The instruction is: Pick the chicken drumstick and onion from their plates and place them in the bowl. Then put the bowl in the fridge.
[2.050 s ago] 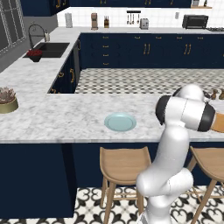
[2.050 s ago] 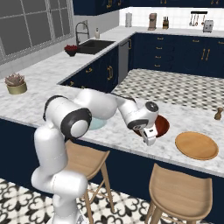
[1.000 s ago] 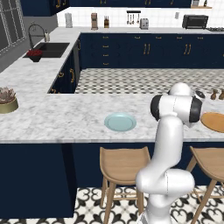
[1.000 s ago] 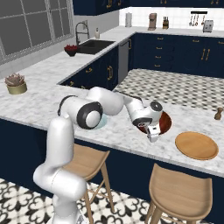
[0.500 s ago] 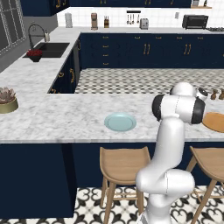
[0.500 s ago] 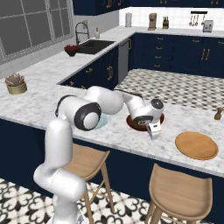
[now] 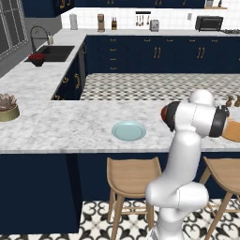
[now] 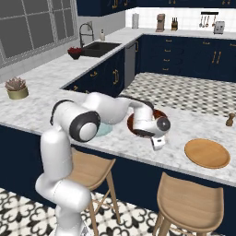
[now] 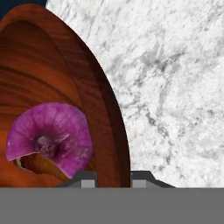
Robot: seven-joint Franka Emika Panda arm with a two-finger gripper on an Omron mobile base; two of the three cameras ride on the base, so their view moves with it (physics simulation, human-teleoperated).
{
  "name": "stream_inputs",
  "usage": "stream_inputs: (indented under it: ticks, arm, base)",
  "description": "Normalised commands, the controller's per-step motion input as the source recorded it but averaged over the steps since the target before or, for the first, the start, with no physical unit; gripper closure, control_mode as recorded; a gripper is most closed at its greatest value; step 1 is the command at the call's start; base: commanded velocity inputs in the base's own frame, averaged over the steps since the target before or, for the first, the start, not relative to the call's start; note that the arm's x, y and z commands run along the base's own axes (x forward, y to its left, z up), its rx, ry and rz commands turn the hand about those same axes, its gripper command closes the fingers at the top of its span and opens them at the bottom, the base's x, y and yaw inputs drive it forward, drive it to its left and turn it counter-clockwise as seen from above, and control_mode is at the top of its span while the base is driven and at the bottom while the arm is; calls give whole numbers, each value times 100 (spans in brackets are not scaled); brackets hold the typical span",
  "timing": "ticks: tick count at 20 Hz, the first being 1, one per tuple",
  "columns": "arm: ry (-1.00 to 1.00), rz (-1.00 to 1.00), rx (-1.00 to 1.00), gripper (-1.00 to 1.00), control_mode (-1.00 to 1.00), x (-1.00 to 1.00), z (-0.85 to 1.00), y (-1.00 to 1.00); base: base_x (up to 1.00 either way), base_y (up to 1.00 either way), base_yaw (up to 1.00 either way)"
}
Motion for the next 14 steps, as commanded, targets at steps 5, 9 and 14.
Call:
stream_inputs:
  ticks: [5,9,14]
  arm:
    - [-9,0,23,100,-100,-67,91,30]
    - [-7,3,20,100,-100,-99,83,36]
    - [-3,5,5,100,-100,-100,73,46]
  base:
    - [0,0,0]
    - [0,0,0]
    - [0,0,0]
